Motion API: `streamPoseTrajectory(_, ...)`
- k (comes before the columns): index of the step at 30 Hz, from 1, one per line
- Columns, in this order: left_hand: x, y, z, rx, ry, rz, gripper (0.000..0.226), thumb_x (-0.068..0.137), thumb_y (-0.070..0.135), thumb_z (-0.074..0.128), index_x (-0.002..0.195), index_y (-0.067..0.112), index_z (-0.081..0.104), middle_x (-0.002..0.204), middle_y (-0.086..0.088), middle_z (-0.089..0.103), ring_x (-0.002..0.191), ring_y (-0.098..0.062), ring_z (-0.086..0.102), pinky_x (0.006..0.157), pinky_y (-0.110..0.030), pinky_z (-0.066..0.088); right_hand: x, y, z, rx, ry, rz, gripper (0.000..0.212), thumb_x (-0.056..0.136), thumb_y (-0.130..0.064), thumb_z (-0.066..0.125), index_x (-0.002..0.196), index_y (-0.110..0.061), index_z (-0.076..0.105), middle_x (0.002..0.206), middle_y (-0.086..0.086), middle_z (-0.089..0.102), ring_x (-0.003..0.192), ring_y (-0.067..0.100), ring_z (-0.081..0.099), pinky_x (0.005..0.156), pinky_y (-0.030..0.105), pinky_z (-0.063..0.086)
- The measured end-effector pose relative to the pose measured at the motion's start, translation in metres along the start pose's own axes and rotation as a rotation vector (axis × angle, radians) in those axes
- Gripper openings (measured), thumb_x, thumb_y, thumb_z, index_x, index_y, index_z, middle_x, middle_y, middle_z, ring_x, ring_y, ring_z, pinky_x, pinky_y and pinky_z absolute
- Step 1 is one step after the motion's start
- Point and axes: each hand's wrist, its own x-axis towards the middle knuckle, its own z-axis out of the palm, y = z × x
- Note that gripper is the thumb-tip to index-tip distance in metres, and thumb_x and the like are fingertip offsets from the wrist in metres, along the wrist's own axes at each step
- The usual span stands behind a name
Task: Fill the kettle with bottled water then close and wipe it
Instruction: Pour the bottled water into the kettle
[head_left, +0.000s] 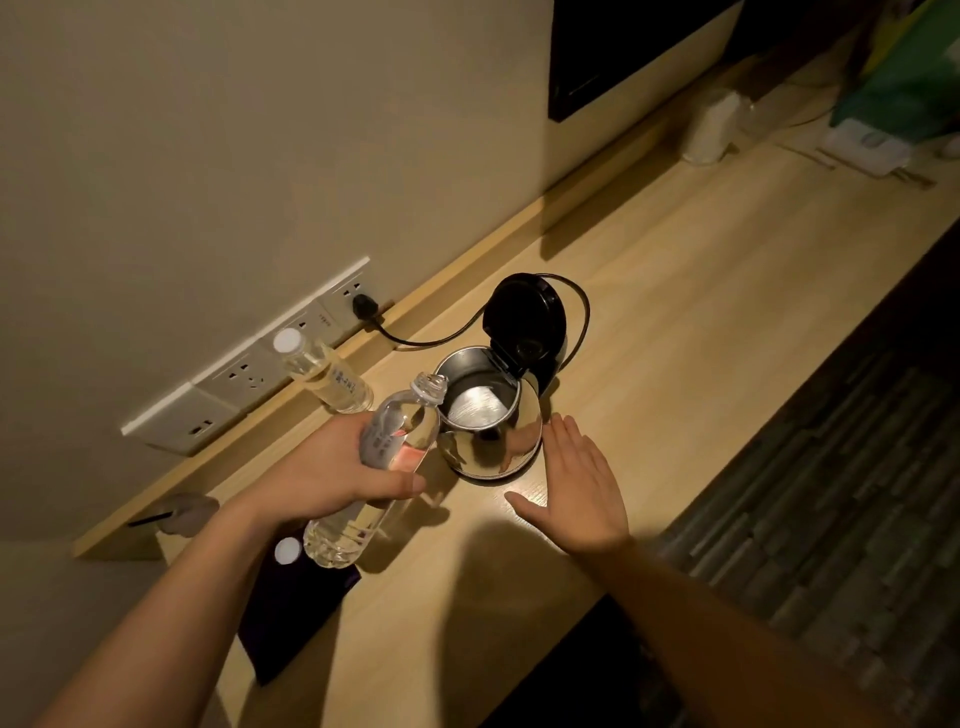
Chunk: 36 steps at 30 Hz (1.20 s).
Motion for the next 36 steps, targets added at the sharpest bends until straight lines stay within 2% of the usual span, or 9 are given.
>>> streamPoseTrajectory(2,0.0,0.002,-0.002,-0.02,-0.036,-0.008,0.039,0.071,0.009,0.09,0.09,-0.006,0.06,0.07,-0.005,0.067,0.058,-0.008,0.066,0.055,-0.02,0.055,0.0,0.0,0.001,-0.006,0.002,0.002,0.108,0.087,-0.085,0.036,0.164,-0.011,0.019,0.173,0.01,0.016,0.161,0.022,0.01,0.126,0.036,0.008)
streamPoseTrajectory(7,-0.001,0.007,-0.006,-0.044,-0.088,-0.017,0.072,0.051,0.04,0.093,0.091,-0.008,0.059,0.075,-0.014,0.069,0.062,-0.016,0.066,0.057,-0.024,0.057,0.001,0.0,0.002,-0.022,0.008,0.002,0.108,0.086,-0.085,0.038,0.163,-0.01,0.021,0.173,0.01,0.018,0.161,0.021,0.011,0.126,0.035,0.006)
streamPoseTrajectory(10,-0.001,0.008,-0.008,-0.03,-0.106,-0.026,0.065,0.053,0.044,0.088,0.09,-0.002,0.062,0.074,-0.008,0.071,0.061,-0.016,0.067,0.057,-0.025,0.057,0.002,0.001,0.003,-0.022,0.003,0.0,0.11,0.086,-0.086,0.036,0.163,-0.01,0.019,0.173,0.01,0.016,0.161,0.021,0.009,0.127,0.036,0.006)
streamPoseTrajectory(13,-0.001,0.008,-0.008,-0.014,-0.12,-0.032,0.057,0.059,0.03,0.096,0.093,-0.002,0.064,0.077,-0.003,0.073,0.066,-0.019,0.068,0.061,-0.027,0.059,0.002,0.002,0.004,-0.025,0.003,-0.002,0.109,0.086,-0.086,0.035,0.163,-0.01,0.019,0.173,0.01,0.016,0.161,0.021,0.009,0.126,0.035,0.005)
streamPoseTrajectory(17,-0.002,0.009,-0.007,-0.022,-0.105,-0.029,0.036,0.07,0.021,0.084,0.093,0.003,0.064,0.078,-0.008,0.073,0.07,-0.021,0.068,0.066,-0.031,0.06,0.002,0.002,0.003,-0.033,-0.005,-0.001,0.109,0.087,-0.087,0.033,0.164,-0.011,0.016,0.174,0.009,0.012,0.161,0.02,0.006,0.126,0.034,0.001)
streamPoseTrajectory(21,-0.001,0.006,-0.01,-0.043,-0.117,-0.041,0.061,0.064,0.032,0.094,0.098,-0.007,0.062,0.089,-0.029,0.067,0.076,-0.03,0.07,0.077,-0.046,0.059,0.001,0.001,0.004,-0.032,-0.005,-0.001,0.108,0.088,-0.086,0.033,0.164,-0.011,0.016,0.174,0.009,0.012,0.161,0.02,0.005,0.127,0.035,0.002)
streamPoseTrajectory(26,0.0,0.004,-0.009,-0.049,-0.113,-0.014,0.068,0.062,0.043,0.086,0.096,-0.01,0.06,0.085,-0.026,0.069,0.073,-0.027,0.066,0.074,-0.044,0.055,0.001,0.002,0.005,-0.037,-0.008,-0.003,0.108,0.088,-0.085,0.033,0.164,-0.01,0.017,0.174,0.01,0.012,0.161,0.021,0.006,0.128,0.037,0.005)
streamPoseTrajectory(30,0.003,0.002,-0.009,-0.067,-0.125,-0.013,0.068,0.063,0.04,0.087,0.096,-0.013,0.06,0.092,-0.036,0.064,0.075,-0.029,0.066,0.076,-0.044,0.055,0.001,0.001,0.004,-0.04,-0.008,-0.007,0.108,0.088,-0.085,0.032,0.164,-0.01,0.017,0.174,0.01,0.012,0.161,0.022,0.006,0.129,0.038,0.007)
streamPoseTrajectory(36,0.005,0.0,-0.011,-0.023,-0.145,-0.019,0.075,0.051,0.062,0.091,0.09,0.002,0.068,0.083,-0.016,0.075,0.073,-0.024,0.072,0.071,-0.036,0.06,0.0,0.001,0.004,-0.04,-0.003,-0.004,0.108,0.088,-0.085,0.033,0.164,-0.01,0.019,0.173,0.01,0.014,0.161,0.022,0.008,0.129,0.039,0.011)
